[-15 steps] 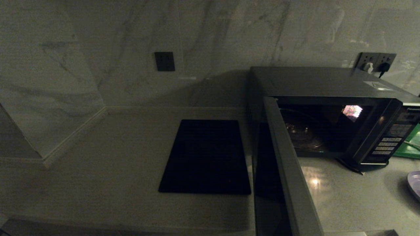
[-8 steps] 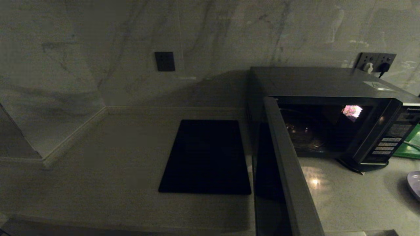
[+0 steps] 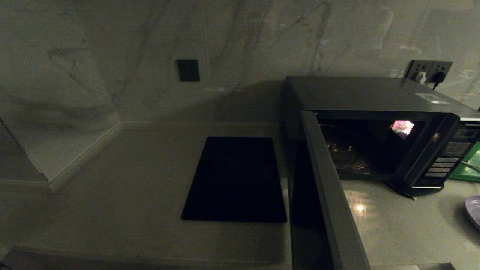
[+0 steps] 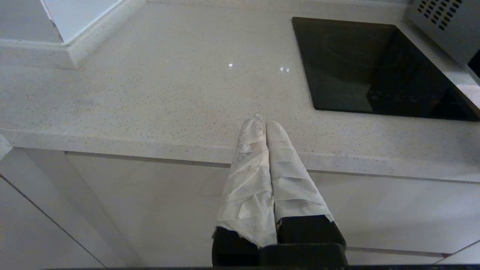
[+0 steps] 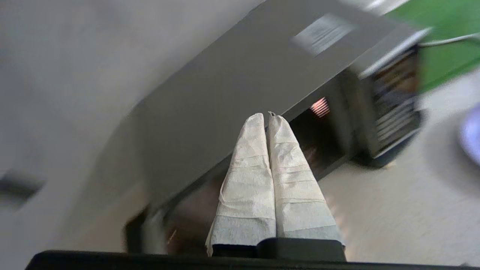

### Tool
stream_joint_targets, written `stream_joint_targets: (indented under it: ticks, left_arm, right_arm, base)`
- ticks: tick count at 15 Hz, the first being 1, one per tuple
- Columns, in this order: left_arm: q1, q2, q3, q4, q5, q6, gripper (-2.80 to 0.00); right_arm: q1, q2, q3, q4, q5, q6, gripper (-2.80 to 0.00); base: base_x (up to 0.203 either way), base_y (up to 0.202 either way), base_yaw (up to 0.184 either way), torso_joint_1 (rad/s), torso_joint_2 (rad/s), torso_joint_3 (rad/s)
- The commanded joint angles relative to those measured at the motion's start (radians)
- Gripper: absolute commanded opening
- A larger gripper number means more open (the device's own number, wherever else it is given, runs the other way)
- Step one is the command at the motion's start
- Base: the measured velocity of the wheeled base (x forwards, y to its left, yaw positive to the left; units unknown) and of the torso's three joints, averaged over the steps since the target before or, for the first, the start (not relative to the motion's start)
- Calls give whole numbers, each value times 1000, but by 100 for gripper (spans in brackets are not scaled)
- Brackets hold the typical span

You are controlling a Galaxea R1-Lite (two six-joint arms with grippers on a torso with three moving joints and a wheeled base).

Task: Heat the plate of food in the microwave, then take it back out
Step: Close the microwave oven

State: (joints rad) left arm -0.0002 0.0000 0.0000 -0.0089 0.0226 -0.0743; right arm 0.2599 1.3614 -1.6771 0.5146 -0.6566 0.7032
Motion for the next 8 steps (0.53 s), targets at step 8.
stream_joint_targets:
  ticks: [8]
  left_arm:
    - [0, 0, 0, 0, 0, -1, -280]
  right_arm:
    - [480, 149, -289, 253, 5, 9, -280]
  base:
    - [0, 0, 0, 0, 0, 0]
